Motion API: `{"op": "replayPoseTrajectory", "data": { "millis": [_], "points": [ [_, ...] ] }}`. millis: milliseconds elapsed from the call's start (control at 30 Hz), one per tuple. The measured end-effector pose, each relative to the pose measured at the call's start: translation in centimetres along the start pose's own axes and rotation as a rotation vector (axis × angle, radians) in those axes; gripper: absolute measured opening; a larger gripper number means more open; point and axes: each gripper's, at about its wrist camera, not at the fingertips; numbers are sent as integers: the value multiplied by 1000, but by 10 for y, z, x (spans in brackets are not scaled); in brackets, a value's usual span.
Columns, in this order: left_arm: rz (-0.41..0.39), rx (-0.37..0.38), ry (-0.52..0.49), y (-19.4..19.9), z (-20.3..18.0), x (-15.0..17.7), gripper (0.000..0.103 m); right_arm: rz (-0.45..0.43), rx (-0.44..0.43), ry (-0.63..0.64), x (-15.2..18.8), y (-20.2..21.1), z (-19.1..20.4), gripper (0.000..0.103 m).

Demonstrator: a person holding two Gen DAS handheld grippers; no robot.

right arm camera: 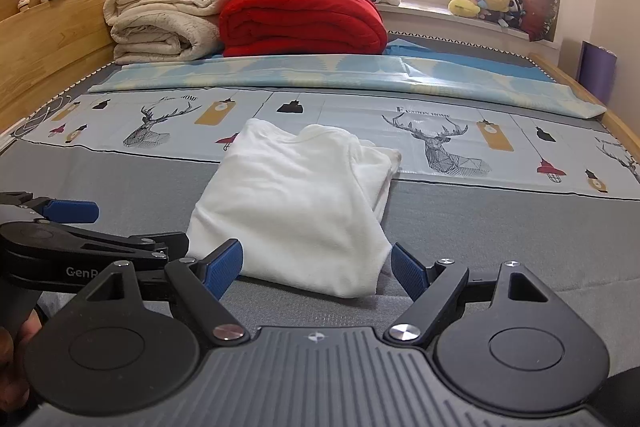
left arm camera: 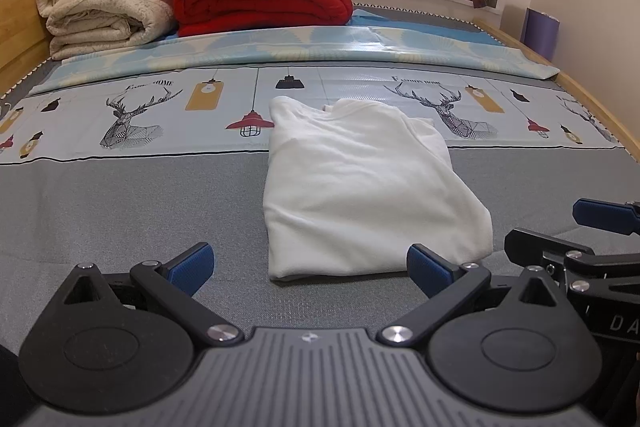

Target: Fold small clothes

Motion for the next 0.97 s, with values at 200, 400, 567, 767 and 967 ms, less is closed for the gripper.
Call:
{"op": "replayPoseTrajectory", "data": {
  "millis": [200, 400, 567, 767, 967],
  "points": [
    [4, -1, 5, 0, 0, -1, 103, -1, 0, 0, 0, 0, 0, 83],
    [5, -2, 9, 0, 0, -1, 103, 0, 0, 0, 0, 0, 0, 83],
    [4, -2, 7, 0, 0, -1, 103, -1, -1, -1, 0, 0, 0, 83],
    [7, -5, 9, -1, -3, -1, 103, -3, -1, -1, 0, 1, 0, 83],
    [-6, -7, 6, -1, -4, 0, 103, -4, -2, -3, -1, 1, 0, 83]
  ]
}}
Point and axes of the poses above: each gripper's, at about its wrist camera, not at the fingertips, and y roughly against the way its jaws point, z to its left, x to its underside, and after that the axes turned 6 degrees about -x, right-handed
